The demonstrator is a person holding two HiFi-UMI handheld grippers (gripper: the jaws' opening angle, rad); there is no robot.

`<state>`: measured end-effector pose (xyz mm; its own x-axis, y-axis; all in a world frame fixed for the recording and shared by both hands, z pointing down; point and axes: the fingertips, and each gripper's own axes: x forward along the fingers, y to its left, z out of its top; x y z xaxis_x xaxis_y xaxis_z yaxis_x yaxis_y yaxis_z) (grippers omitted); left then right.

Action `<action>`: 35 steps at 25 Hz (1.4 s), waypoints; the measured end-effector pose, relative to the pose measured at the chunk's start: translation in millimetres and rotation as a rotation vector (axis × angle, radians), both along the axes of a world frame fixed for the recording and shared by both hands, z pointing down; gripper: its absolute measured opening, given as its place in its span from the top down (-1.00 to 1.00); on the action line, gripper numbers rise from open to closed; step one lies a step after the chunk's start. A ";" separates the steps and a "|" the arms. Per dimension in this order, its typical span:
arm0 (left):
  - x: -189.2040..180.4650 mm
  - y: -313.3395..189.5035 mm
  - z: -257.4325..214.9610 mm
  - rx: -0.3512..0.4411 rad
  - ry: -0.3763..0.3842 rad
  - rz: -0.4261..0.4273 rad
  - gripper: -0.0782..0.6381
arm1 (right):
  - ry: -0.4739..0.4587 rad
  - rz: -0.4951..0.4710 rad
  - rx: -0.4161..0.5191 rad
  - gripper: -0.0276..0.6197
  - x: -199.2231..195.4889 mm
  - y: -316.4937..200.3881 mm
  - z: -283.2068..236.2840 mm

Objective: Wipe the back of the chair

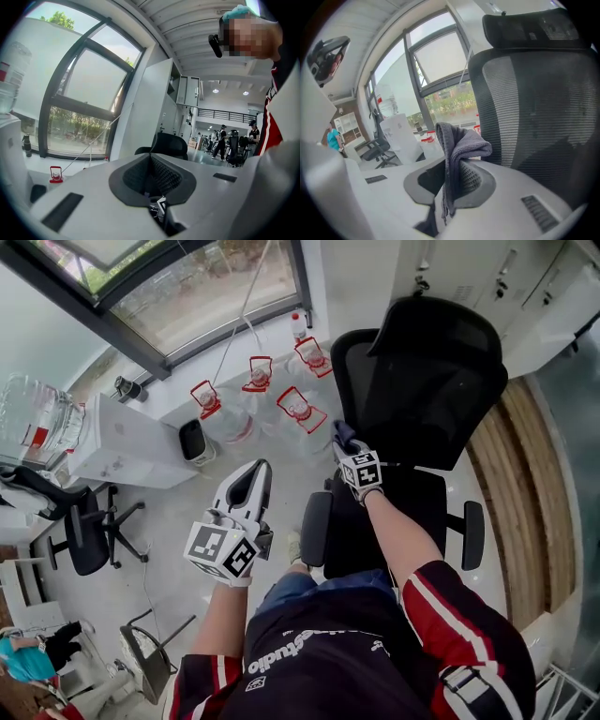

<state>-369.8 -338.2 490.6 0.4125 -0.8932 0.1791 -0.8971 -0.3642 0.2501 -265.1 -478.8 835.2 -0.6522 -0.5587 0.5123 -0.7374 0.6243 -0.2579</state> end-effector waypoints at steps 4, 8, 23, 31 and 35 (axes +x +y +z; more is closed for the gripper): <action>28.4 10.4 -10.4 0.020 0.013 0.023 0.71 | -0.016 -0.005 0.027 0.73 25.1 13.6 -29.9; 65.8 20.4 -20.1 0.038 0.020 0.060 0.71 | 0.010 -0.006 0.071 0.73 66.5 28.2 -61.9; 215.0 65.5 -57.7 0.093 0.004 0.219 0.71 | 0.041 0.180 0.199 0.72 283.8 109.4 -203.9; 264.5 82.7 -79.7 0.116 0.008 0.269 0.71 | -0.011 0.245 0.285 0.72 353.5 166.9 -311.0; 283.1 90.7 -87.8 0.124 0.005 0.290 0.71 | -0.046 0.225 0.322 0.72 355.9 199.8 -357.7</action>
<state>-86.6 -247.6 402.8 0.6539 -0.7529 0.0737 -0.7502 -0.6328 0.1920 90.7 -279.0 477.5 -0.5132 -0.8178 0.2605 -0.8573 0.5027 -0.1108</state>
